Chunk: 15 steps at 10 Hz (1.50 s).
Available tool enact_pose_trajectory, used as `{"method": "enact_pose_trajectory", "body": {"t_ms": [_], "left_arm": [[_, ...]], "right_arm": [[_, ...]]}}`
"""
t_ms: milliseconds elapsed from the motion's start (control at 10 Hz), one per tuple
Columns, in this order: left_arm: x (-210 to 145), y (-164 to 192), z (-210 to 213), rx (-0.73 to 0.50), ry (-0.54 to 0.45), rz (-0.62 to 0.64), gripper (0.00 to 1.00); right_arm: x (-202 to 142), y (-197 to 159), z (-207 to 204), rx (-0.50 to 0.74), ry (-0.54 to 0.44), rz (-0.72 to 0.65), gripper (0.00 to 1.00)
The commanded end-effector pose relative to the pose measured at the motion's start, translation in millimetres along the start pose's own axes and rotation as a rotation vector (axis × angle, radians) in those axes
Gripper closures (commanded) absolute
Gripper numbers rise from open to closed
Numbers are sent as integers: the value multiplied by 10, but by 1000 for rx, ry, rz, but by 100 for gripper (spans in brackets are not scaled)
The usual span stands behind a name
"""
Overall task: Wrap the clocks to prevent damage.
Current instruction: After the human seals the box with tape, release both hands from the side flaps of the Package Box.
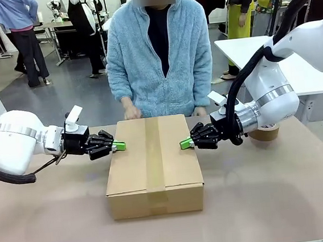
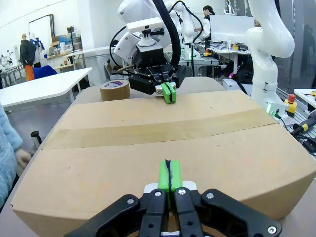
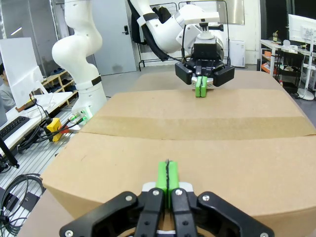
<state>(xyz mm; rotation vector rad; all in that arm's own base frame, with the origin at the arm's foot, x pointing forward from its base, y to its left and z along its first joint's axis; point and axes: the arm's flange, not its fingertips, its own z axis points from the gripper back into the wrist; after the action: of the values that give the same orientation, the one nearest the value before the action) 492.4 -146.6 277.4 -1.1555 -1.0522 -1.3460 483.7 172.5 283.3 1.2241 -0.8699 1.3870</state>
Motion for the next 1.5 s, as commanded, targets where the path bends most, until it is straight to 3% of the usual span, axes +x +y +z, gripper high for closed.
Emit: {"method": "enact_pose_trajectory", "body": {"t_ms": [0,300,500,600,800,1000,1200,1300,1400], "left_arm": [[-10,8,-28,14,0,1,99],[0,0,0,0,0,0,99],[816,-35,334,11,189,-68,99],[1200,-194,489,5,257,-65,99],[1943,-340,770,35,447,-87,99],[2302,-524,974,108,542,-97,99],[2418,-657,1031,149,589,-113,99],[2486,-570,1070,110,530,-127,99],[2486,-570,1070,110,530,-127,99]], "right_arm": [[-46,18,-19,-19,2,-6,99],[0,0,0,0,0,0,99],[720,262,325,-67,124,-17,99],[1082,510,402,-55,230,-32,99],[1834,924,725,-223,415,-5,99],[2227,1195,964,-351,483,-16,99],[2277,1304,969,-362,533,-52,99],[2459,1290,1081,-355,471,30,99],[2459,1290,1081,-355,471,30,99]]}}
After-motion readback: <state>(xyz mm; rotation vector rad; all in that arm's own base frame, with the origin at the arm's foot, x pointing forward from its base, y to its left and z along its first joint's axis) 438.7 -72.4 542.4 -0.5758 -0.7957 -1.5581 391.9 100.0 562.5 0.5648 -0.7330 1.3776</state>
